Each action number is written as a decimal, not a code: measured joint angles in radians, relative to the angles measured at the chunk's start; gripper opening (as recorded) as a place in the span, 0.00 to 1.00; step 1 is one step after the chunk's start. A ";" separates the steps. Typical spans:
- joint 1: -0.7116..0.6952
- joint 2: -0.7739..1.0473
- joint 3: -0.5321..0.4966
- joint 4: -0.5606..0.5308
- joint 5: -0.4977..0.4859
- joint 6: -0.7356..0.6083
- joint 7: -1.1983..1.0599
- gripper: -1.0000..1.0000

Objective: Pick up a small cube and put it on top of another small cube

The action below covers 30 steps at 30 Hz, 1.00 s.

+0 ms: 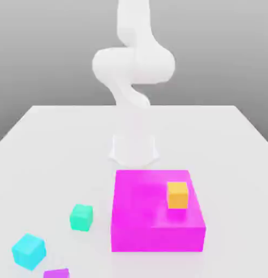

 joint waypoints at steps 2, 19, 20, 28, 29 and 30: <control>-0.041 0.056 0.014 -0.037 0.006 0.039 0.088 0.50; -0.331 0.506 0.100 -0.332 0.002 0.350 0.827 0.50; -0.344 0.532 0.101 -0.349 -0.001 0.368 0.872 0.50; -0.433 0.745 0.079 -0.484 -0.017 0.516 1.224 0.50; -0.434 0.777 0.078 -0.488 -0.023 0.540 1.246 0.50; -0.429 0.811 0.072 -0.486 -0.033 0.567 1.263 0.50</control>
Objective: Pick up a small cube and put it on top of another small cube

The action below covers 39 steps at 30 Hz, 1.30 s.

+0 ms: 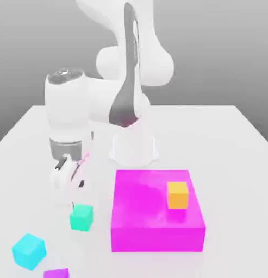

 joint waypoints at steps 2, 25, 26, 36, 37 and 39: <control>0.019 0.071 -0.022 0.010 -0.019 0.056 0.022 0.50; 0.205 -0.198 0.037 0.002 0.080 -0.197 -0.134 0.00; 0.237 -0.232 0.052 0.005 0.093 -0.234 -0.163 0.00; 0.516 -0.403 0.187 0.013 0.166 -0.414 -0.364 0.00; 0.514 -0.373 0.192 0.006 0.161 -0.377 -0.361 0.00; 0.510 -0.308 0.202 -0.008 0.153 -0.299 -0.354 0.00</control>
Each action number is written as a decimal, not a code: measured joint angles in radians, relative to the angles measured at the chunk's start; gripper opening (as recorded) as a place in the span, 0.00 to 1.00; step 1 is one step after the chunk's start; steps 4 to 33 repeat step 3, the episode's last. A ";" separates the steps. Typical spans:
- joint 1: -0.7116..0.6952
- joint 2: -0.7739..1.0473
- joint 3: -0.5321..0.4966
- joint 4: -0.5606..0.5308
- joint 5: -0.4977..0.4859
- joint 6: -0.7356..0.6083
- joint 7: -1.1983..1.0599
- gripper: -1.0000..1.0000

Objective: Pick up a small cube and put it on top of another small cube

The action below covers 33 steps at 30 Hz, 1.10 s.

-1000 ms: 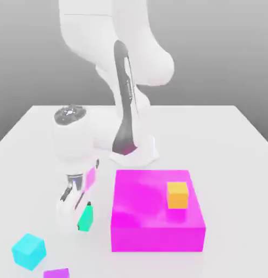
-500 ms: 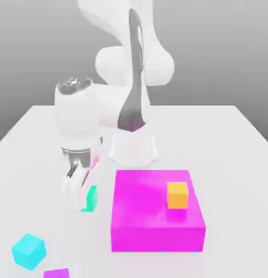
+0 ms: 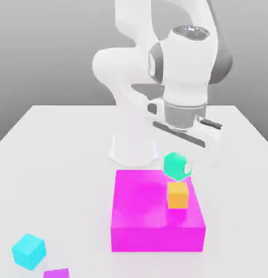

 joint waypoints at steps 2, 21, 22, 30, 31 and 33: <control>-0.001 0.018 0.002 -0.004 -0.002 0.022 0.002 1.00; -0.001 0.018 0.002 -0.004 -0.002 0.022 0.002 1.00; -0.001 0.018 0.002 -0.004 -0.002 0.022 0.002 1.00; -0.001 0.018 0.002 -0.004 -0.002 0.022 0.002 1.00; -0.001 0.018 0.002 -0.004 -0.002 0.022 0.002 1.00; -0.001 0.018 0.002 -0.004 -0.002 0.022 0.002 1.00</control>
